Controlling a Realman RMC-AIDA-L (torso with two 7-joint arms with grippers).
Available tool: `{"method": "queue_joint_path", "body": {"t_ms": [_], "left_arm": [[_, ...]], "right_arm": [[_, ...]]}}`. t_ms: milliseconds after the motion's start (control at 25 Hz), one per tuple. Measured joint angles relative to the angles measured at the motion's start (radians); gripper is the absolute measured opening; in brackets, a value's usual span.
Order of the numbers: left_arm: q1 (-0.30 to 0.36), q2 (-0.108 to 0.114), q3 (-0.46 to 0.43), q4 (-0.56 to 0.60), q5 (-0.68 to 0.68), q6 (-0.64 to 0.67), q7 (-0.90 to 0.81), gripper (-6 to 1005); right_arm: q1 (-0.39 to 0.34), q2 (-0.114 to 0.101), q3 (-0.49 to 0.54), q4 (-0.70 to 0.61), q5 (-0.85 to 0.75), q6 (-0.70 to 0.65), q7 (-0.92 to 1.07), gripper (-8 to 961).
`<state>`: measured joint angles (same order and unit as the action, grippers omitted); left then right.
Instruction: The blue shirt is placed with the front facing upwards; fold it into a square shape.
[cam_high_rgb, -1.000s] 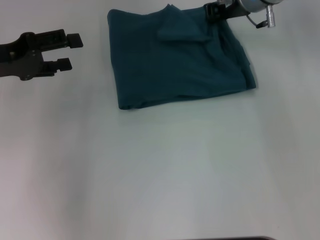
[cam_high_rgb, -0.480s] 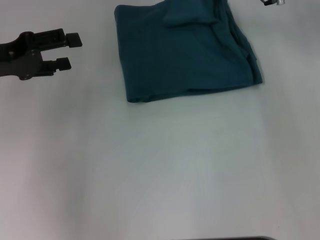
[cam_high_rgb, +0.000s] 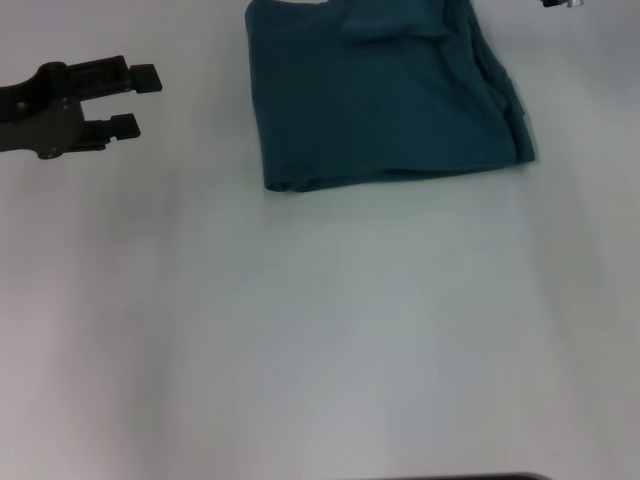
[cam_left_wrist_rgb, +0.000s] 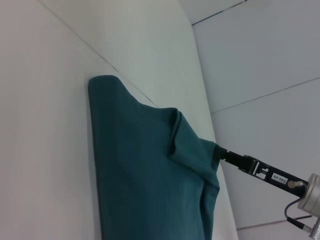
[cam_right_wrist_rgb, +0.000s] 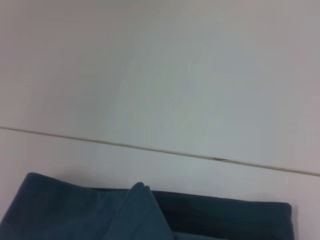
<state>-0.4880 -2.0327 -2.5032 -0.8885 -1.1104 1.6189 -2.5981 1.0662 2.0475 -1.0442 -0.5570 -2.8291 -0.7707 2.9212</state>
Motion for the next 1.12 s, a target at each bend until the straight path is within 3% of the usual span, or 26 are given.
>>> {"method": "queue_joint_path", "body": {"t_ms": [200, 480, 800, 1120], "left_arm": [[-0.007, 0.0, 0.01, 0.002, 0.013, 0.0, 0.0, 862], [-0.008, 0.0, 0.008, 0.005, 0.015, -0.002, 0.001, 862], [-0.011, -0.001, 0.008, 0.005, 0.015, -0.004, 0.0, 862], [-0.015, -0.001, 0.006, 0.006, 0.015, -0.004, 0.001, 861]], "right_arm": [[0.002, 0.01, -0.001, 0.001, -0.02, 0.012, 0.0, 3], [-0.005, 0.007, 0.003, -0.001, -0.021, 0.043, -0.006, 4], [0.004, 0.015, -0.001, 0.014, -0.022, 0.101, -0.045, 71], [0.006, 0.0, 0.008, 0.051, -0.068, 0.124, -0.032, 138]]}}
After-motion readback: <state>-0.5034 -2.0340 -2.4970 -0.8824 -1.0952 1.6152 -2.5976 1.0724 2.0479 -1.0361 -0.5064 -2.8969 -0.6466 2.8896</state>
